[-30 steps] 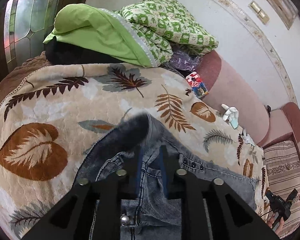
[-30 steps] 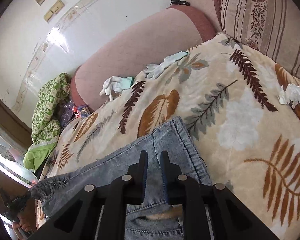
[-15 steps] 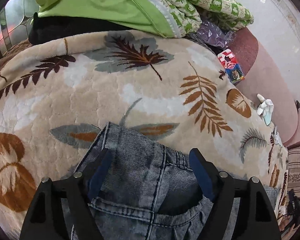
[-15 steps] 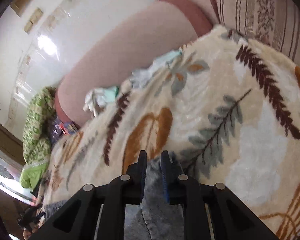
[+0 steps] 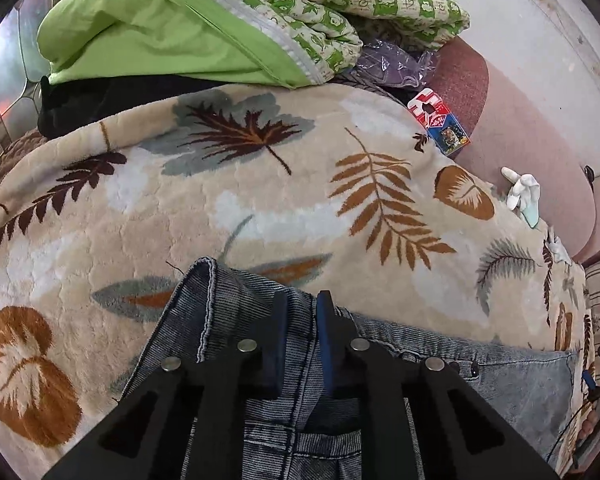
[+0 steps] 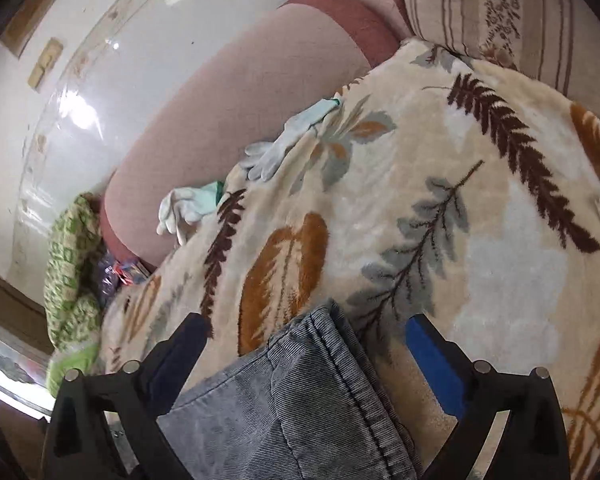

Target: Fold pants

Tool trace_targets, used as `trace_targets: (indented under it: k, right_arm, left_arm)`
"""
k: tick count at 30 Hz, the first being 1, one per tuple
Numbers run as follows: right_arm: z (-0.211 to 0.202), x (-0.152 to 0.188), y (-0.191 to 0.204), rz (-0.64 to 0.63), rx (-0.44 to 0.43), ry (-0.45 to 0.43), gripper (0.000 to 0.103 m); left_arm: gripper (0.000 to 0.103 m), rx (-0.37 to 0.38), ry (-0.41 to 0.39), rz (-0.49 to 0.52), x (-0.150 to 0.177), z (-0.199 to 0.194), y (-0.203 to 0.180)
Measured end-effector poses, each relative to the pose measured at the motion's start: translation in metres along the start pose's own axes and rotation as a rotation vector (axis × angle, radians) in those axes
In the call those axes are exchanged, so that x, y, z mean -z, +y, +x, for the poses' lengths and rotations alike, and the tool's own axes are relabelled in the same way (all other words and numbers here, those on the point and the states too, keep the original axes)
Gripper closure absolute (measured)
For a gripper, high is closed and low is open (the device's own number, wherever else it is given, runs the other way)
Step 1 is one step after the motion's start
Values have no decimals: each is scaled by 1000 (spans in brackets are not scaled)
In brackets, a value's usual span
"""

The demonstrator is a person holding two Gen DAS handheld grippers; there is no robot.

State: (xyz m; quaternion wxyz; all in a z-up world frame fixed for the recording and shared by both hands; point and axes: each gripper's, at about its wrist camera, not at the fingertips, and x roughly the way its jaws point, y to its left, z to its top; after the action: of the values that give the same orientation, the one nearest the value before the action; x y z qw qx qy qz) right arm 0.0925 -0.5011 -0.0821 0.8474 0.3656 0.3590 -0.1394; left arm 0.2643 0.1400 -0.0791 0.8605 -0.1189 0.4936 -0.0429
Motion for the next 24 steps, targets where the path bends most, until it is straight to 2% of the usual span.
trace_targets:
  k: [1, 3, 5, 7, 9, 10, 11, 13, 14, 17, 24]
  right_arm:
    - [6, 0, 6, -32, 10, 10, 7]
    - [20, 1, 12, -71, 43, 44, 13]
    - [37, 3, 14, -97, 93, 98, 28]
    - [52, 6, 11, -111, 115, 146, 33]
    - [63, 8, 9, -126, 137, 173, 38]
    - [68, 9, 11, -148, 157, 174, 43]
    - [69, 11, 15, -183, 175, 171, 56]
    - [68, 16, 23, -234, 184, 186, 70]
    - [65, 17, 26, -241, 185, 185, 76]
    - [47, 15, 33, -236, 156, 147, 82]
    - [-16, 10, 51, -213, 10, -2, 83]
  left_arm:
    - [86, 1, 20, -15, -1, 5, 2]
    - [71, 9, 72, -72, -1, 16, 10]
    - [54, 53, 82, -104, -1, 20, 15]
    - [44, 77, 92, -80, -2, 20, 10]
    - [44, 55, 91, -25, -1, 22, 0]
    - [50, 36, 86, -7, 0, 22, -3]
    - [70, 13, 77, 2, 0, 22, -4]
    - [89, -11, 59, 7, -2, 18, -2]
    - [89, 17, 50, -7, -3, 15, 3]
    - [89, 74, 21, -33, -6, 0, 9]
    - [94, 188, -135, -8, -3, -68, -3]
